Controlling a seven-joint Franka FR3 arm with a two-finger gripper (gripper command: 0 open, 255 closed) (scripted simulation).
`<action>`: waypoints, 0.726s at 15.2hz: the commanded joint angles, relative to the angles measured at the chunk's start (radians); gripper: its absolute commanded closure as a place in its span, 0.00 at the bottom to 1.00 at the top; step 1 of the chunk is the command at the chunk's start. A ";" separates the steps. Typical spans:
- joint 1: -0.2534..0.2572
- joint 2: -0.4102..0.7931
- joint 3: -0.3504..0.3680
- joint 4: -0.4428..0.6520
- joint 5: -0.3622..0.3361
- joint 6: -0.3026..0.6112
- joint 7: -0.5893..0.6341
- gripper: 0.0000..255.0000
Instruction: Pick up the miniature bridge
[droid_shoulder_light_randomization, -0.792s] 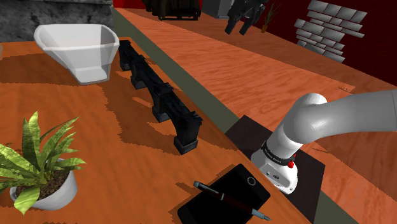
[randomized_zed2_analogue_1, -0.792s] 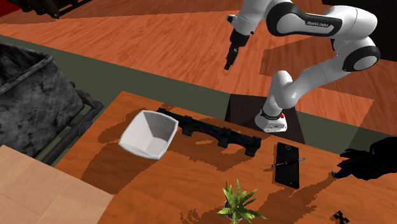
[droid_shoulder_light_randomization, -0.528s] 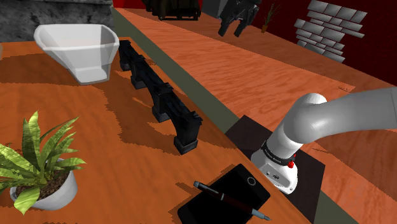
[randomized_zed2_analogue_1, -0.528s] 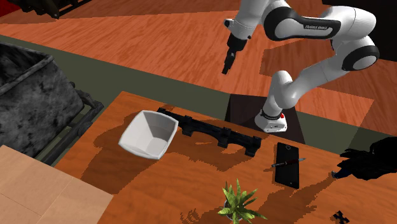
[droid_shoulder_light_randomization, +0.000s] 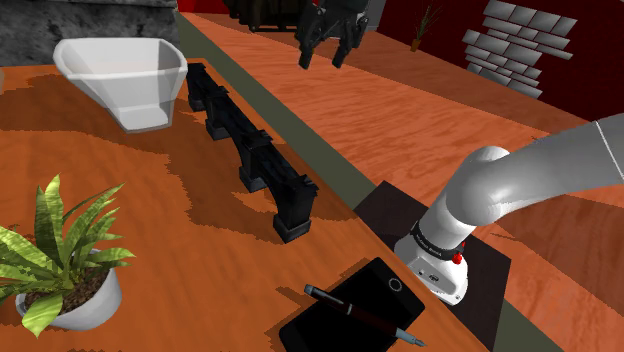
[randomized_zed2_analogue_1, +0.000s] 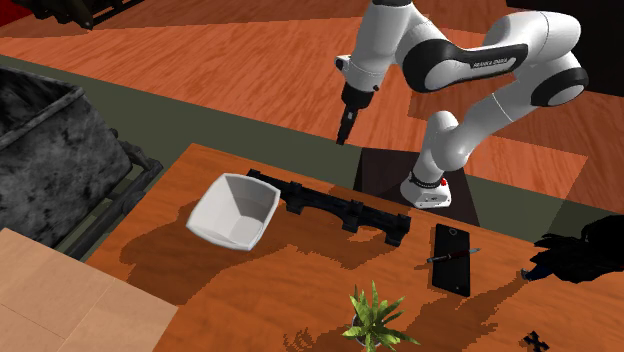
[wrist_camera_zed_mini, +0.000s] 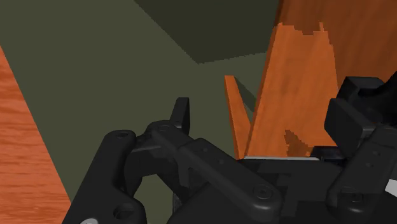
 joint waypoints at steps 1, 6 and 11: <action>-0.003 0.061 0.051 0.044 0.001 0.006 0.060 0.00; -0.014 0.225 0.177 0.167 -0.024 0.014 0.210 0.00; -0.019 0.428 0.304 0.324 -0.103 0.008 0.381 0.00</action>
